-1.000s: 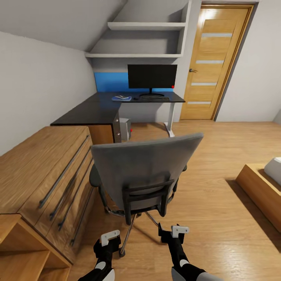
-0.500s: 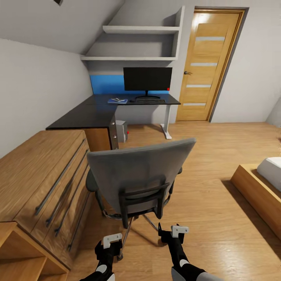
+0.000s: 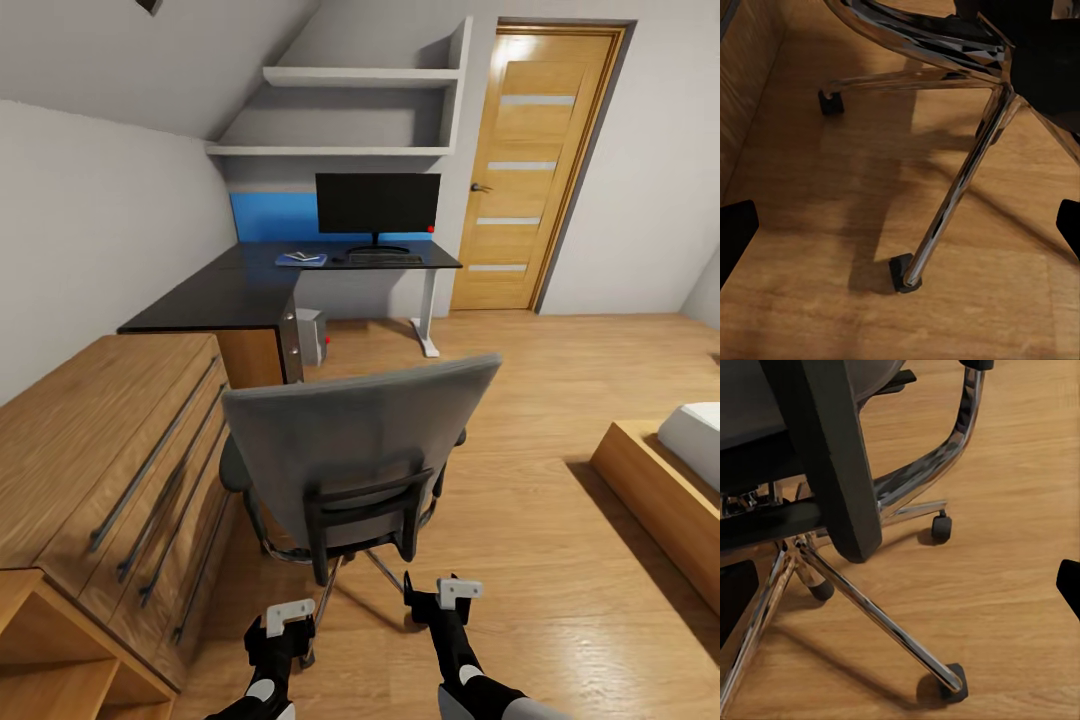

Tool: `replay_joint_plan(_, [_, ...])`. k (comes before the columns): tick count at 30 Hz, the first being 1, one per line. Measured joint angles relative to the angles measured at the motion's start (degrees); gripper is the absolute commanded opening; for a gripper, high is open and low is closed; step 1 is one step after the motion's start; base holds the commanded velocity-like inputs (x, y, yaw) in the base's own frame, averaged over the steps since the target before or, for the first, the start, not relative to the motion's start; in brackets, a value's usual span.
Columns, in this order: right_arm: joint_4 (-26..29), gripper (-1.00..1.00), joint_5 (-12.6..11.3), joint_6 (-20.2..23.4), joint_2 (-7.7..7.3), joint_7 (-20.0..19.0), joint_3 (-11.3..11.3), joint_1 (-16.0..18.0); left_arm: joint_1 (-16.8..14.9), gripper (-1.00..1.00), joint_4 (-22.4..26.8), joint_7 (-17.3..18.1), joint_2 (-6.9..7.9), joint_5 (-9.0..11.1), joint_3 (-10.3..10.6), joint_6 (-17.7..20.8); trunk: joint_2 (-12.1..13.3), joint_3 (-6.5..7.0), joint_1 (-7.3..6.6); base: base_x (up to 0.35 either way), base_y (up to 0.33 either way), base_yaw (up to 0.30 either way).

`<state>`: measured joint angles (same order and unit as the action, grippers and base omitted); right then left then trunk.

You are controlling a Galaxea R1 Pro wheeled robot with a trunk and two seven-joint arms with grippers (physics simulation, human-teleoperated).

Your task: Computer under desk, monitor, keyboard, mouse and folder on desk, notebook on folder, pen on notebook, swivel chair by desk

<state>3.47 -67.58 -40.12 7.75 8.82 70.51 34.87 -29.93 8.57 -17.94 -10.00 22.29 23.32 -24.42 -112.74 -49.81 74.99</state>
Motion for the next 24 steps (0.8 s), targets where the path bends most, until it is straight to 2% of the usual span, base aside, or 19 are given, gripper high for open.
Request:
replay_joint_plan(10, [0.01, 1.0, 4.83, 0.08, 0.22, 0.04, 0.36, -0.35, 0.0, 1.0, -0.01, 0.13, 0.0, -0.07, 0.1, 0.0, 0.0, 0.0, 0.0, 0.0, 0.0, 0.0])
replay_joint_plan(17, [0.01, 1.0, 5.66, 0.08, 0.24, 0.05, 0.38, -0.5, 0.0, 1.0, -0.01, 0.7, 0.0, -0.4, 0.15, 0.05, 0.0, 0.0, 0.0, 0.018, 0.0, 0.0])
replay_joint_plan(24, [0.01, 1.0, 5.81, 0.08, 0.31, 0.05, 0.38, -0.53, 0.0, 1.0, -0.01, 4.18, 0.0, -0.41, 0.11, 0.07, 0.0, 0.0, -0.03, 0.228, 0.0, 0.0])
